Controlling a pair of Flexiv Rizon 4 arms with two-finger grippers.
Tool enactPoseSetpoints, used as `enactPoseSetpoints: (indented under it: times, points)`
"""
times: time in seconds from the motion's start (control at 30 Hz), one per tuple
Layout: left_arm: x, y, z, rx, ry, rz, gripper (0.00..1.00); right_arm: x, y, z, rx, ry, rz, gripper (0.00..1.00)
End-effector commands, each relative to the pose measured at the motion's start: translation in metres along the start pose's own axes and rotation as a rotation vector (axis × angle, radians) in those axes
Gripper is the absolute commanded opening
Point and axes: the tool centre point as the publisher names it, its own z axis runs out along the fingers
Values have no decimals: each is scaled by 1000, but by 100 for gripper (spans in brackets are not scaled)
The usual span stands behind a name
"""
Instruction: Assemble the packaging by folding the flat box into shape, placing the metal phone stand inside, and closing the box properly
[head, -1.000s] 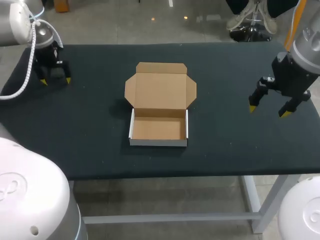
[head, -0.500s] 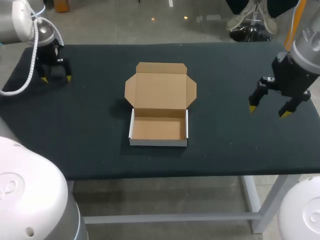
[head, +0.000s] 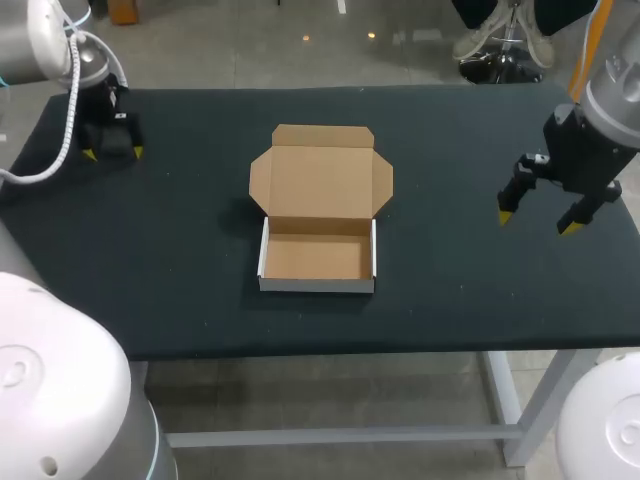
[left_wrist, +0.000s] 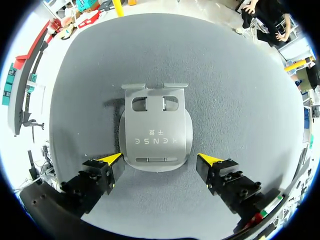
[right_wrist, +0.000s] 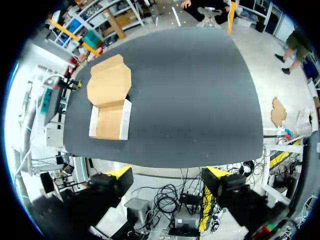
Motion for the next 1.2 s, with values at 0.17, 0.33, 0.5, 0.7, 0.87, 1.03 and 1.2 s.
enactPoseSetpoints:
  times: [0.17,0.33,0.5,0.7,0.87,1.03,1.2]
  points:
    - [-2,-14,4,-27,-2,0,100,1,0,-2,4,-2,0,100]
    - [-4,-18,4,-26,-2,-4,100,1,0,-2,4,-2,0,100]
    - [-6,-22,4,-24,0,-9,100,1,0,-2,4,-2,0,100]
    - [-6,-27,4,-22,-1,-12,98,1,0,-2,4,-2,0,100]
    - [-6,-29,5,-24,-2,-10,96,1,0,-2,4,-2,0,100]
    - [-6,-32,6,-22,-4,-10,95,1,0,-2,4,-2,0,100]
    - [-5,-35,6,-17,-10,-8,90,1,0,-2,4,-2,0,100]
